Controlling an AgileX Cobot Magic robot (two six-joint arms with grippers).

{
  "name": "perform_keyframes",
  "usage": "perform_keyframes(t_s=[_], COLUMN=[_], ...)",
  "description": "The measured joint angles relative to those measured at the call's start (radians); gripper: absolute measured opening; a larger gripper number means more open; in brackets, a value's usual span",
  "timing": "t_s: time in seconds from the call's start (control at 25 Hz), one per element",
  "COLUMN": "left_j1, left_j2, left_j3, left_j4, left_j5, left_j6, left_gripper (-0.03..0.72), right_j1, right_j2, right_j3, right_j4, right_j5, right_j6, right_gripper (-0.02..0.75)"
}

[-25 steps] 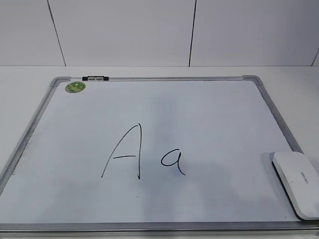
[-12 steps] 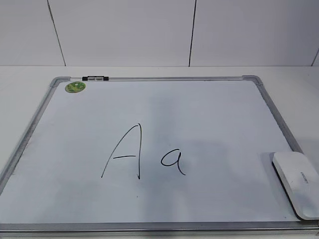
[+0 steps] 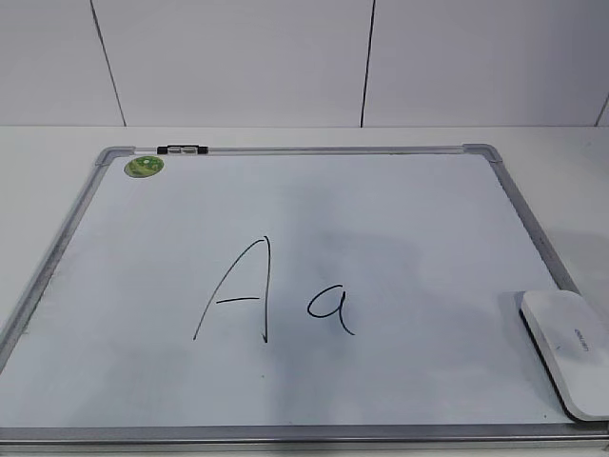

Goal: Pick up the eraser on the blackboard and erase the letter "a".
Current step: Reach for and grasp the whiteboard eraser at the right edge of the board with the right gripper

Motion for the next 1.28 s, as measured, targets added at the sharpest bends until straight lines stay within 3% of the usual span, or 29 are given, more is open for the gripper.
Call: perform_keyframes(t_s=[0.88, 1.28], left_j1=[0.000, 0.000], left_j2=[0.000, 0.000], left_j3=[0.000, 0.000], left_j4=[0.000, 0.000], left_j5=[0.000, 0.000], left_j6=[0.000, 0.000], left_gripper=[0.236, 0.236], right_j1=[0.000, 0.012], right_j2=[0.265, 0.402], right_j3=[-0.010, -0.094], right_j4=[-0.004, -0.082], right_j5=[-0.015, -0.041], right_j6=[0.007, 0.059], right_gripper=[0.636, 0.639])
